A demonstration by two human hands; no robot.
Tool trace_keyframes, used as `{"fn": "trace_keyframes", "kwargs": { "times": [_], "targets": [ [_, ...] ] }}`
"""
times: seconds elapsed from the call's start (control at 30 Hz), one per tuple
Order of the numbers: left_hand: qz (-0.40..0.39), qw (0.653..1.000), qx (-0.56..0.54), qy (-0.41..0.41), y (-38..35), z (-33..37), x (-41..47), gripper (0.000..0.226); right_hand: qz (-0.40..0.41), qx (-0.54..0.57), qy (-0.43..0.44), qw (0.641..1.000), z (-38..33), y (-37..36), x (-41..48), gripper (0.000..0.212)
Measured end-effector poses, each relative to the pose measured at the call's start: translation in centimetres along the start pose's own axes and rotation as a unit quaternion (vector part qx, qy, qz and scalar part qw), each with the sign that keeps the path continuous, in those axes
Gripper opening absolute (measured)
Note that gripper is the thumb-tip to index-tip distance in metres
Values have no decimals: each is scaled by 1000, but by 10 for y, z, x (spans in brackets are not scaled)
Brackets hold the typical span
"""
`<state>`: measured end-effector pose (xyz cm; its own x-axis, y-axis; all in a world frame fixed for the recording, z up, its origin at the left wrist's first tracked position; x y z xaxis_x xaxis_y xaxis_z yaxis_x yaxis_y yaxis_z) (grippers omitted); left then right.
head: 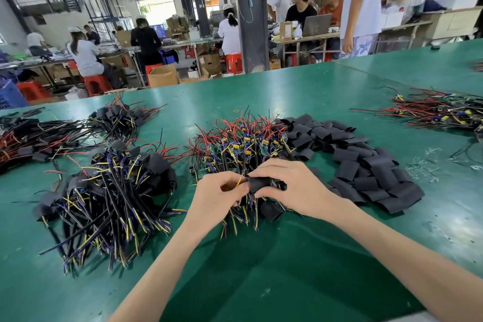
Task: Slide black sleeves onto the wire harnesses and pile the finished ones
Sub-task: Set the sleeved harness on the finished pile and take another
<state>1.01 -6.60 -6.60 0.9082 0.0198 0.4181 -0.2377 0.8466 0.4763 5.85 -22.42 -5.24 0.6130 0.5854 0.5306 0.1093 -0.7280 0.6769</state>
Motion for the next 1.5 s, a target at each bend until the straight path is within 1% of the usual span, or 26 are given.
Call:
{"fn": "trace_keyframes", "kwargs": {
  "times": [0.07, 0.13, 0.2, 0.3, 0.4, 0.47, 0.53, 0.6, 0.67, 0.7, 0.77, 0.8, 0.87, 0.93, 0.97, 1.03, 1.13, 1.2, 1.3, 1.33, 1.4, 1.43, 1.47, 1.5],
  "targets": [
    [3, 1000, 20, -3, 2, 2, 0, 14, 1, 3, -3, 1000, 1, -1, -1, 36],
    [30, 998, 48, -10, 8, 4, 2, 17, 19, -15, -2, 1000, 2, -1, -1, 44],
    [85, 993, 79, -21, 21, 8, 5, 19, 60, -45, -14, 997, 6, 3, 0, 50],
    [197, 974, 106, -39, 53, 12, 9, 11, 117, -63, -52, 990, 13, 13, 2, 46],
    [312, 939, 135, -45, 91, 9, 8, 8, 142, -89, -96, 981, 23, 18, 3, 39],
    [372, 908, 190, -44, 116, 6, 4, 9, 144, -110, -131, 975, 31, 20, 4, 38],
    [415, 875, 246, -30, 137, -2, -2, 13, 146, -133, -159, 967, 38, 20, 5, 38],
    [437, 843, 313, 20, 153, -13, -8, 19, 146, -166, -193, 956, 46, 20, 4, 37],
    [435, 809, 380, 106, 164, -27, -14, 24, 133, -208, -243, 938, 57, 22, 4, 37],
    [427, 800, 397, 144, 166, -33, -17, 27, 122, -232, -269, 927, 63, 24, 4, 38],
    [422, 794, 397, 184, 166, -39, -21, 29, 89, -273, -313, 905, 76, 26, 4, 40],
    [428, 795, 390, 181, 165, -39, -22, 29, 72, -285, -329, 897, 81, 27, 3, 40],
    [437, 801, 387, 130, 162, -36, -22, 32, 47, -295, -349, 888, 88, 27, 3, 41],
    [418, 817, 390, 72, 158, -34, -20, 34, 26, -298, -359, 884, 94, 26, 2, 39],
    [405, 827, 386, 65, 158, -35, -19, 33, 15, -297, -362, 883, 96, 25, 2, 38],
    [395, 832, 381, 86, 158, -40, -18, 33, -3, -297, -367, 882, 99, 25, 2, 36],
    [411, 815, 391, 117, 159, -41, -19, 31, -13, -285, -372, 883, 102, 25, 2, 34],
    [417, 811, 392, 117, 155, -37, -18, 29, -5, -267, -368, 891, 102, 25, 2, 32],
    [415, 804, 413, 107, 145, -26, -14, 34, 7, -223, -328, 918, 96, 22, 6, 32],
    [417, 800, 422, 92, 141, -19, -12, 38, 1, -206, -306, 930, 92, 20, 8, 32],
    [416, 797, 437, 30, 126, -2, -4, 41, -25, -181, -261, 948, 84, 11, 10, 34],
    [405, 802, 440, -8, 115, 5, 2, 39, -39, -179, -242, 953, 82, 7, 10, 35],
    [383, 814, 435, -37, 102, 11, 9, 37, -51, -178, -231, 955, 81, 3, 10, 37],
    [352, 835, 420, -53, 88, 15, 19, 33, -59, -173, -229, 956, 81, 0, 10, 39]
  ]
}}
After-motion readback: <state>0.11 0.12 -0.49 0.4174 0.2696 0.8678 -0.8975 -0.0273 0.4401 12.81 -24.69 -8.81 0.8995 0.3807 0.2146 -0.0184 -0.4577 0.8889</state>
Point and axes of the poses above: each hand's wrist, its own x-axis towards the middle knuckle, its own y-axis out of the back of the hand, z = x × y, the point moved 4 cm from there along x, towards the middle knuckle, and after that the axes turned 10 degrees about -y, right-handed, at the moved point
